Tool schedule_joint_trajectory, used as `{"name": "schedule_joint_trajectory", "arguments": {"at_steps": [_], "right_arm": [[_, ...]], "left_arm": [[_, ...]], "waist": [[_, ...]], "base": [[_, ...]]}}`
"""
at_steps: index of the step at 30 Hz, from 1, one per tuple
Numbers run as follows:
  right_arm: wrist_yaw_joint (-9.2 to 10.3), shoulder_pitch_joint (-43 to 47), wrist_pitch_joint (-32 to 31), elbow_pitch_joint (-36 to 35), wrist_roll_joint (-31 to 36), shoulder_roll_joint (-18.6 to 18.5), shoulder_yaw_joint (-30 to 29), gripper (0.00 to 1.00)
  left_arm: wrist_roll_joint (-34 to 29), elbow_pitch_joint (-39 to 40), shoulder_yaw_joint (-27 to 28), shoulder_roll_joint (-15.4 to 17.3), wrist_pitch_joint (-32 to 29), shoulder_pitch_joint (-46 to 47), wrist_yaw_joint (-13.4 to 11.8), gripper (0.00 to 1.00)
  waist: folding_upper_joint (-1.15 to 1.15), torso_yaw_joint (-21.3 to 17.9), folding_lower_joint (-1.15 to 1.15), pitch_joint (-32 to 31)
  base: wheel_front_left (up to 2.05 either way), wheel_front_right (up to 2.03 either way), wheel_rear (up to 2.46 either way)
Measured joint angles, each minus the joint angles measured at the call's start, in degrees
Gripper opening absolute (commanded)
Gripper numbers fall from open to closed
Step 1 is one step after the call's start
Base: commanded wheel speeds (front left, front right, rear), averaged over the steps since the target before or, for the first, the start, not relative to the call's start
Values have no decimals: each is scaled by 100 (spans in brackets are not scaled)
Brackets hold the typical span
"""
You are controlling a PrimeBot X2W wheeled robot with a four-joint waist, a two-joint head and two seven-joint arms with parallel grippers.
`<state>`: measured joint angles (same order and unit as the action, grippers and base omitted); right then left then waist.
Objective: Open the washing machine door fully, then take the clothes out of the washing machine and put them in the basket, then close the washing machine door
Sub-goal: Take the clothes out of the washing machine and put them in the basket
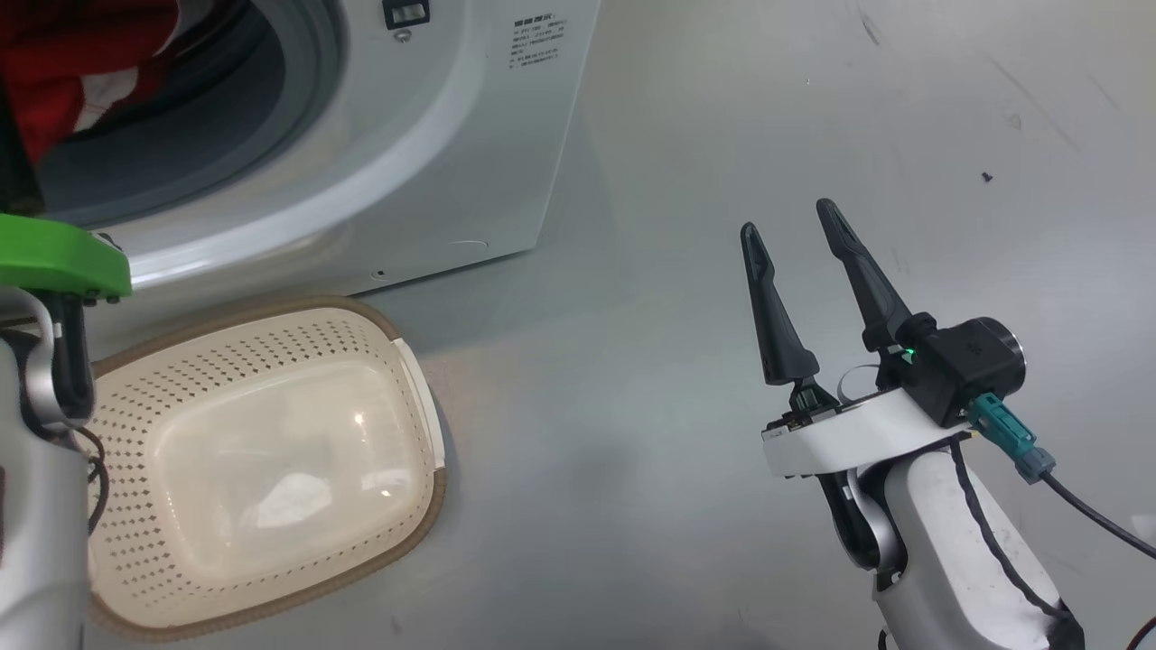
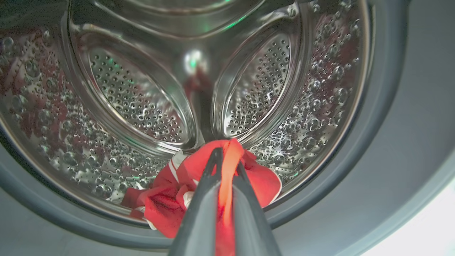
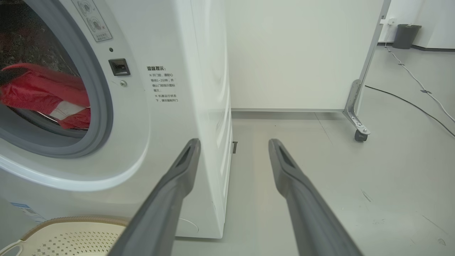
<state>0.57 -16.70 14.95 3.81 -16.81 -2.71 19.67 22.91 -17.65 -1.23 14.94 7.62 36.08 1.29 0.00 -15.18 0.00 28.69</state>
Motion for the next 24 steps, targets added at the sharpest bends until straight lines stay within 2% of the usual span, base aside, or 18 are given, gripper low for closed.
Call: {"name": "schedule_joint_trajectory", "arguments": {"at_steps": [9,24], "right_arm": [[-108,281,-1,131,196,-3,-129,100],[-297,616,0,346,325,-20,-234,100]], "left_arm": [[-159,548,-218,-197,413,-537,-81,0],[-494,1816,-450,-456,615,-963,-289,0]], "waist": [[0,266,0,-477],[0,840,0,-1159]], "base": [[0,0,0],[0,0,0]]}}
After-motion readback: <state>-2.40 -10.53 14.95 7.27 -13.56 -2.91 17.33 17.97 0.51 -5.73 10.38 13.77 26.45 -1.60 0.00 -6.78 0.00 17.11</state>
